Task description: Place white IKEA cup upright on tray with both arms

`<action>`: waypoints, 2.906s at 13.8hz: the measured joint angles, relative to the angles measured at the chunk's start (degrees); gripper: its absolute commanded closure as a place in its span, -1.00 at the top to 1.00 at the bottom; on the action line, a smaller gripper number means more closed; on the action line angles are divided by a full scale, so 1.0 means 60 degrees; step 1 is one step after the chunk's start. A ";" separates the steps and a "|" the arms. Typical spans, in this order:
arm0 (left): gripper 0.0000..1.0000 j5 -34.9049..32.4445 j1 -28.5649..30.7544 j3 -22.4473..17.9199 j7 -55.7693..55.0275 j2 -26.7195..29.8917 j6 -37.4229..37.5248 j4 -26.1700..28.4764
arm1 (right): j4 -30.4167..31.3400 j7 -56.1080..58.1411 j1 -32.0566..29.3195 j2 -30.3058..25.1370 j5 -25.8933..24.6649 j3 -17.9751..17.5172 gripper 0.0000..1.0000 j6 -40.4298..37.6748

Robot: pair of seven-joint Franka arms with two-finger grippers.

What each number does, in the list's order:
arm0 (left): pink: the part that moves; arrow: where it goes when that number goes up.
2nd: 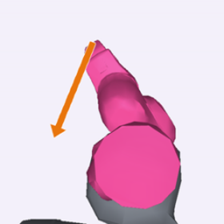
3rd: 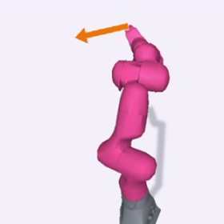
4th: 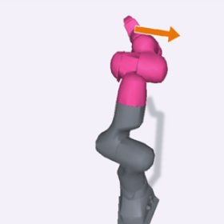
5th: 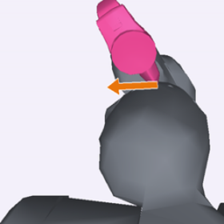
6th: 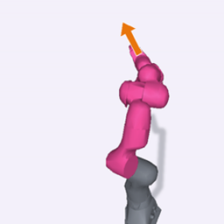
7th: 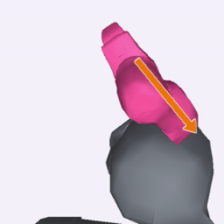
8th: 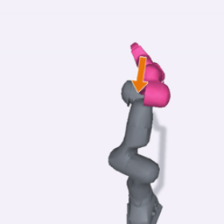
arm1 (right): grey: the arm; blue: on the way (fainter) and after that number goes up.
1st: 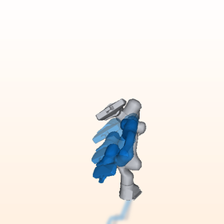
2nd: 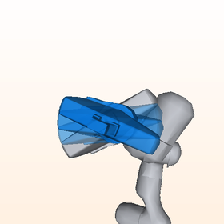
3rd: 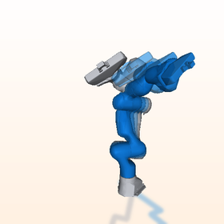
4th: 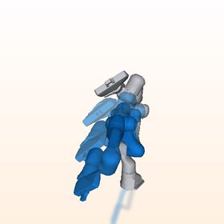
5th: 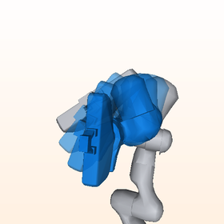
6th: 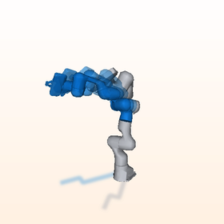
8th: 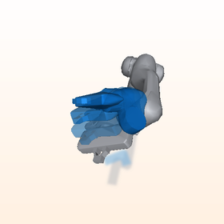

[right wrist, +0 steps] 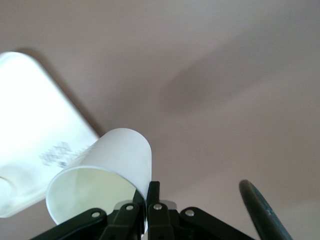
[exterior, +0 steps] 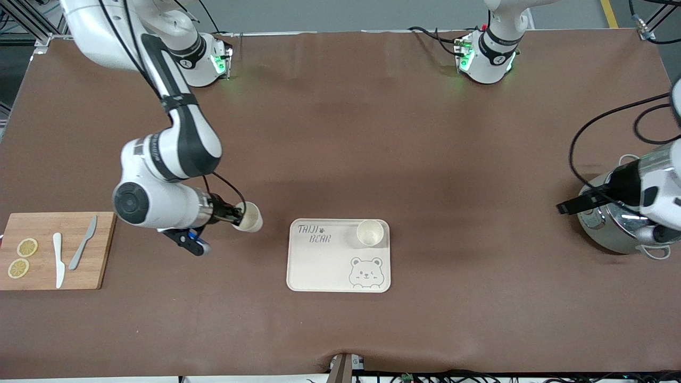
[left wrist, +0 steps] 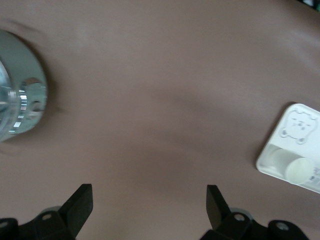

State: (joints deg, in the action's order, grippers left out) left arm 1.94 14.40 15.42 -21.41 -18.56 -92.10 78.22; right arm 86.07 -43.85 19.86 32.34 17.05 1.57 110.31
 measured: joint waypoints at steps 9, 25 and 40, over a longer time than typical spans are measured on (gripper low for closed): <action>1.00 -0.0835 0.0363 0.0004 0.1565 0.1193 0.0634 0.0005 | -0.0904 -0.2061 0.1687 0.1416 0.0271 0.0012 -1.00 0.1757; 1.00 -0.0856 -0.0331 -0.0170 0.1756 0.2599 0.1293 0.0874 | -0.0951 -0.2121 0.1734 0.2146 0.0285 0.0110 1.00 0.2140; 1.00 -0.0156 -0.2746 -0.2214 0.2274 0.4033 0.0913 0.2569 | -0.3721 -0.1085 0.0135 0.0372 -0.0308 0.0738 1.00 -0.3590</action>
State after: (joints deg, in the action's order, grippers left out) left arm 1.00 -2.07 2.14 -7.76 5.64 -86.63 93.64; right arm 63.75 -50.36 20.67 34.57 15.20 6.00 88.77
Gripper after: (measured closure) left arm 0.000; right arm 0.000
